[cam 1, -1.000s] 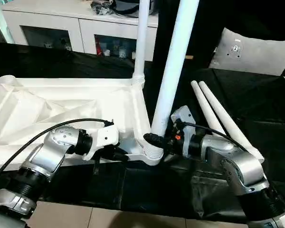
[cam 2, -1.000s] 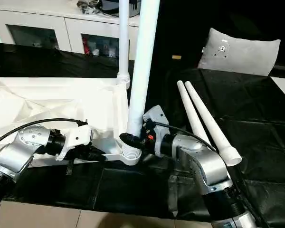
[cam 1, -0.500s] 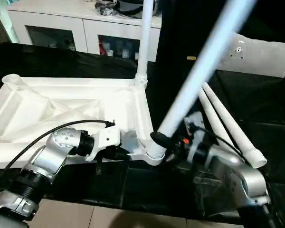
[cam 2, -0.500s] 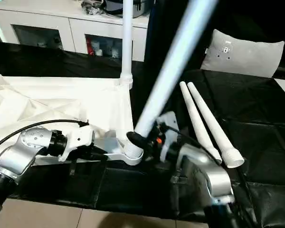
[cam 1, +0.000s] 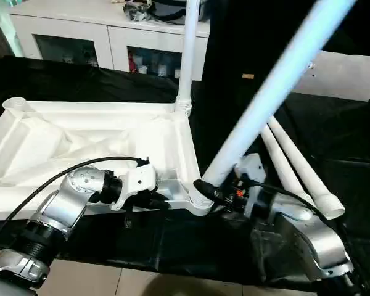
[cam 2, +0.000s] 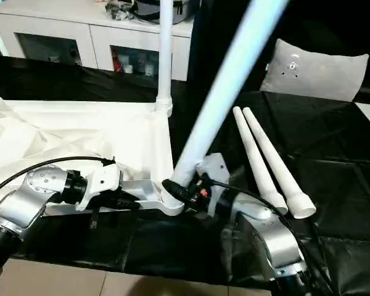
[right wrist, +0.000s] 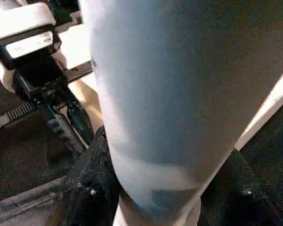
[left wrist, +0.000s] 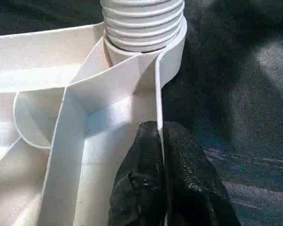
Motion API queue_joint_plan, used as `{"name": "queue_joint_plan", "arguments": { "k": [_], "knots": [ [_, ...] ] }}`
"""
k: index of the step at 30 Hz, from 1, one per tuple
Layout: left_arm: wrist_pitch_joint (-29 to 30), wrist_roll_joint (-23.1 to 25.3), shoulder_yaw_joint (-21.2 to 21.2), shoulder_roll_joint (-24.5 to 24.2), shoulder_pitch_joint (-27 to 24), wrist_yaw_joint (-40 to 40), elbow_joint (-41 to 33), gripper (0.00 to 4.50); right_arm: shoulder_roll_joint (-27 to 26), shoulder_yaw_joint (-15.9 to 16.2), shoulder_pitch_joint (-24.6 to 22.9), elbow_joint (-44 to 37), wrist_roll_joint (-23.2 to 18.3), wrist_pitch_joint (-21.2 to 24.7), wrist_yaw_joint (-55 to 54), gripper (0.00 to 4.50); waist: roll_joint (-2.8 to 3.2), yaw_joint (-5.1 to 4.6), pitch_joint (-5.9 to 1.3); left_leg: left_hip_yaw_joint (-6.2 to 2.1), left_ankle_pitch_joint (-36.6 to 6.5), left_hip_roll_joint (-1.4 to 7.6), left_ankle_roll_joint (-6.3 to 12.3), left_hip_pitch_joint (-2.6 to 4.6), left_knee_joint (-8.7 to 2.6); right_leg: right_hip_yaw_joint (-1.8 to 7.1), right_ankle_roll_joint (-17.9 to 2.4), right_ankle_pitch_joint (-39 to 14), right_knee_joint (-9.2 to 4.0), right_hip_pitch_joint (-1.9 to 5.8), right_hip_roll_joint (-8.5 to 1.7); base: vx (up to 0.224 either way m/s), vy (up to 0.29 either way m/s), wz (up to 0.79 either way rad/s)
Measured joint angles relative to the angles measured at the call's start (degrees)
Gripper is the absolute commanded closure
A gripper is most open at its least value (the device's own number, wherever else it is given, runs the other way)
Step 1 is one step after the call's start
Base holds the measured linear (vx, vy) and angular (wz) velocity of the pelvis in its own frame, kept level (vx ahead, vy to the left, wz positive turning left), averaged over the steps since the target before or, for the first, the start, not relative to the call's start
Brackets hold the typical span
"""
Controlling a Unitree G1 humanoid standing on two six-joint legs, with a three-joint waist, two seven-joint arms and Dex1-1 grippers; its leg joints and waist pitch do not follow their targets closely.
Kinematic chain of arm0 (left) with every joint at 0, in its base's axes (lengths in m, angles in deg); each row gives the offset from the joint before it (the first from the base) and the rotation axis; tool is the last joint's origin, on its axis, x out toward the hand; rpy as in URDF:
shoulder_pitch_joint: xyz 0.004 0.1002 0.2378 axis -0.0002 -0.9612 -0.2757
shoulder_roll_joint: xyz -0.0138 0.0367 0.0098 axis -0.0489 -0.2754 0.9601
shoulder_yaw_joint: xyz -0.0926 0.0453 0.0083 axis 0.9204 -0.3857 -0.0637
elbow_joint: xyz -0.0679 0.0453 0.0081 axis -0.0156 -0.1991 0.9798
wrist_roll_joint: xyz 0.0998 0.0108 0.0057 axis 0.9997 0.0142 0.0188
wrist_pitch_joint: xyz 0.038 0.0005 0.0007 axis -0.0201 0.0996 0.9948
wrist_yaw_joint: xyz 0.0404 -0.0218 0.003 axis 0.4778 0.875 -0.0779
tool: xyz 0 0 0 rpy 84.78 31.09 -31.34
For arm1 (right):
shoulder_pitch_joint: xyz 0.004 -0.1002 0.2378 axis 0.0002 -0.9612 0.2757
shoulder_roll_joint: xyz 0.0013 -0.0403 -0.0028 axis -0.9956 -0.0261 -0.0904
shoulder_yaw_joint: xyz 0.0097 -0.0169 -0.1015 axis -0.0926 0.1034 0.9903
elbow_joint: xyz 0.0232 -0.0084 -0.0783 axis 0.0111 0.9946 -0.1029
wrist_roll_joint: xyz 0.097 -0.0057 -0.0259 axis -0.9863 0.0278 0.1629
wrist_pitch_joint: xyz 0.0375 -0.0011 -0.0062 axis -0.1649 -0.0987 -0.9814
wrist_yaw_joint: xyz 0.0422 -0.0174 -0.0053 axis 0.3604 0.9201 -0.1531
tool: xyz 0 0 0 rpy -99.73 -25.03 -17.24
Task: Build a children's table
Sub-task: Insert table leg to table base
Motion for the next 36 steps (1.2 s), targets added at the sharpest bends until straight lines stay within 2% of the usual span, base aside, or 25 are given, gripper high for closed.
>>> {"name": "queue_joint_plan", "arguments": {
  "k": [7,14,23,34,36],
  "knots": [
    [-1.09,0.71,-0.46,-0.17,0.23,0.39,0.16,4.5,2.96,2.83,3.98,1.87,2.05,-0.06,4.58,2.6,-0.37,-0.24,-0.16,0.0,-0.01,0.02,0.02,-0.02,-0.05,-0.01,0.09,-0.06,-0.05,0.0,0.0,0.0,0.0,0.0],
    [-2.52,0.84,-1.31,-0.05,2.51,2.71,2.7,4.5,4.05,3.15,6.23,4.06,2.05,0.04,8.94,2.6,-0.72,-0.05,-0.1,0.0,-0.04,0.02,0.06,-0.02,-0.31,-0.06,0.0,-0.16,-0.1,-0.01,0.0,0.0,0.0,0.0],
    [-5.88,2.41,-3.27,0.19,7.4,5.11,7.96,4.5,4.37,3.21,7.51,4.3,1.8,1.81,11.27,2.6,-0.79,-0.1,-0.09,0.02,-0.06,0.01,0.06,0.0,-0.62,-0.1,-0.17,-0.29,-0.15,-0.03,-0.01,0.0,0.0,0.0],
    [-1.57,1.91,-1.12,-1.72,4.05,3.49,3.77,4.5,0.35,3.1,7.21,5.63,2.13,1.68,7.49,2.6,-0.71,-1.39,-0.07,0.02,-0.01,0.02,-0.03,0.13,-0.76,-0.1,0.02,-0.46,-0.16,-0.03,0.0,0.0,0.0,0.0],
    [2.34,1.84,0.47,-2.32,1.01,1.27,-0.85,4.5,-1.1,2.83,6.75,5.64,2.19,1.58,5.57,2.6,-0.72,-1.84,-0.08,0.02,-0.01,0.03,-0.03,0.16,-0.8,-0.09,0.02,-0.46,-0.16,-0.05,0.01,0.0,0.0,0.0]
  ]
}}
